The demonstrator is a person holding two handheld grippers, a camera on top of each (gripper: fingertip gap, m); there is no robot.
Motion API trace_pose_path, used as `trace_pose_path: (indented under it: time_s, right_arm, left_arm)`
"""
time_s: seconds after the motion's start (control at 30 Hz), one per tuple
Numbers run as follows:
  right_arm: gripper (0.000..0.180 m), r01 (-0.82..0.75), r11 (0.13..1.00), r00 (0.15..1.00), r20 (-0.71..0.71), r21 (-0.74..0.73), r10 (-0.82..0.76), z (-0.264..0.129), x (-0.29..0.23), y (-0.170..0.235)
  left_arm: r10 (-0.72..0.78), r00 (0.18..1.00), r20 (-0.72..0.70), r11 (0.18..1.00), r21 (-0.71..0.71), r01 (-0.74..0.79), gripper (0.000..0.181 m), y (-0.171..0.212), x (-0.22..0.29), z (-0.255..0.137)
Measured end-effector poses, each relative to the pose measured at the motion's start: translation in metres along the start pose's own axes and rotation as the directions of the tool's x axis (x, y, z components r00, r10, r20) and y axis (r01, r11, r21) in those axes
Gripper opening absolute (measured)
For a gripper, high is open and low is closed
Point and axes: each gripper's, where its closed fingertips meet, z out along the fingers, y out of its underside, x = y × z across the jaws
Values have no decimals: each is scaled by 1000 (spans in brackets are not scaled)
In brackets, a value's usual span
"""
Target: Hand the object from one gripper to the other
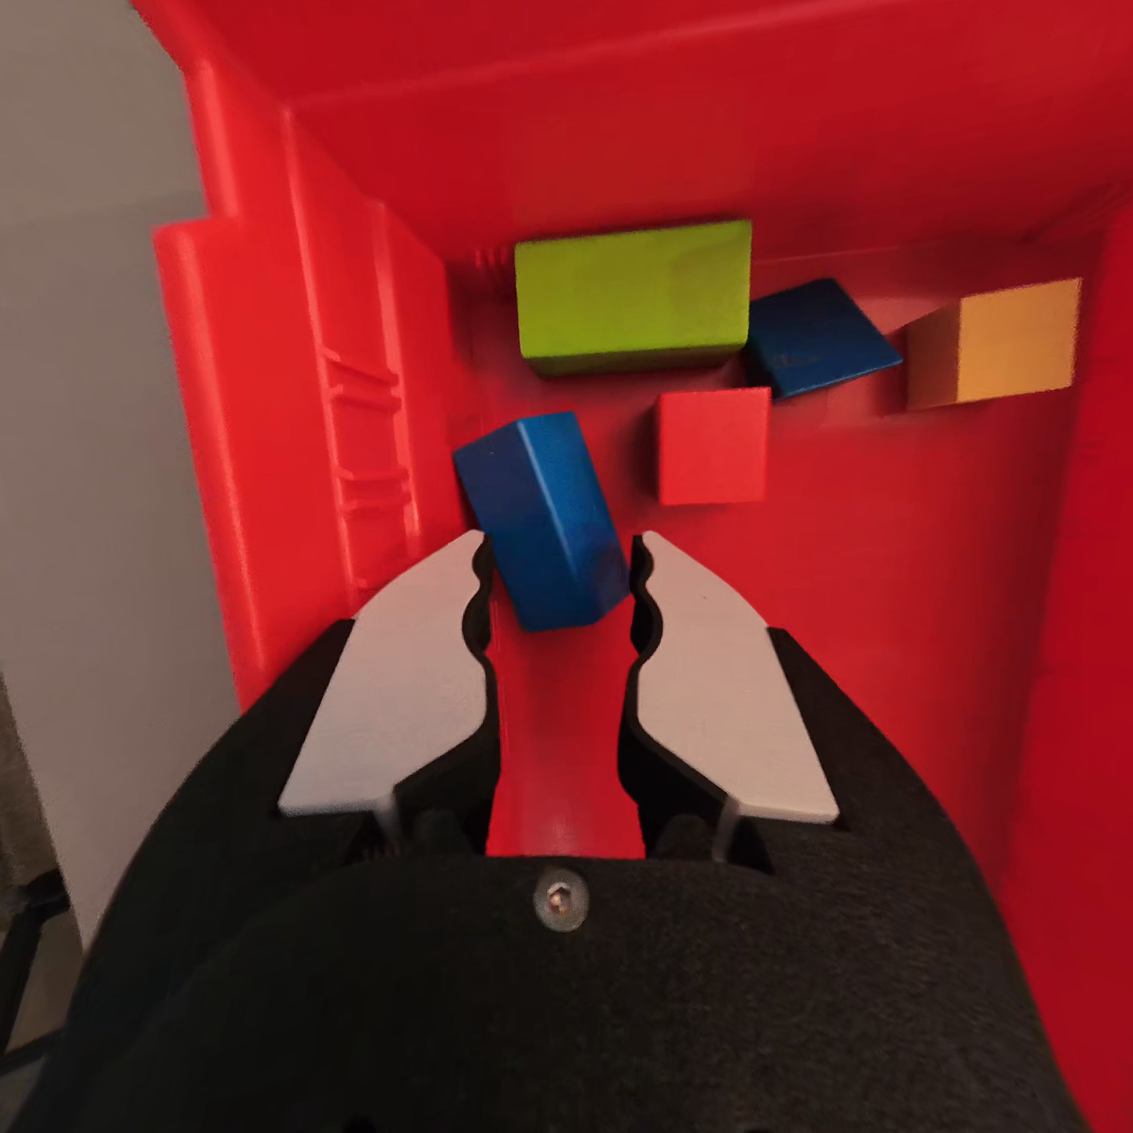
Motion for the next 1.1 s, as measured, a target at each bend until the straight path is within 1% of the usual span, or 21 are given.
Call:
trace_pose_path:
  time_s: [0.07,0.13,0.2,0.27,0.5,0.6,0.73,0.87,0.93,1.0,1.03,1.07,1.1]
  right_arm:
    - [55,2,1000,1000,0,-6,-2,1,0,0]
    - [55,4,1000,1000,-4,-11,-4,1,0,1]
    - [55,3,1000,1000,0,-15,-3,2,0,2]
    - [55,4,1000,1000,-1,-20,-4,3,0,2]
    - [54,8,1000,1000,5,-26,-7,3,-1,3]
    - [54,8,999,1000,6,-31,-8,3,-1,4]
    - [53,10,999,1000,2,-34,-10,3,0,4]
    - [53,12,1000,1000,-17,-19,-12,0,3,1]
    - [53,17,1000,999,-44,3,-17,-4,6,-4]
    - [53,31,998,995,-93,55,-26,-11,12,-16]
    - [53,41,995,992,-126,90,-30,-16,16,-25]
    - [53,48,990,987,-159,131,-27,-23,21,-35]
    - [53,52,982,981,-194,183,-16,-31,25,-49]
  left_arm:
    - [23,1000,4,997,-74,-23,45,11,3,3]
    - [34,999,-22,992,-121,-37,45,18,8,9]
    - [33,998,-50,992,-120,-39,39,17,12,12]
    - [30,997,-64,992,-118,-38,38,17,13,11]
    - [69,996,-62,989,-123,-76,36,17,12,11]
    - [92,993,-69,984,-149,-102,36,22,12,6]
    - [98,989,-106,982,-148,-113,35,25,13,-10]
    - [93,981,-172,991,-78,-107,35,19,18,-37]
    - [111,961,-254,993,-4,-116,35,12,31,-58]
    - [142,926,-351,989,87,-118,35,5,48,-83]
    - [179,893,-412,981,147,-128,35,1,61,-98]
    - [229,843,-487,967,216,-139,35,-2,78,-116]
    - [287,772,-567,948,286,-143,35,-4,98,-137]
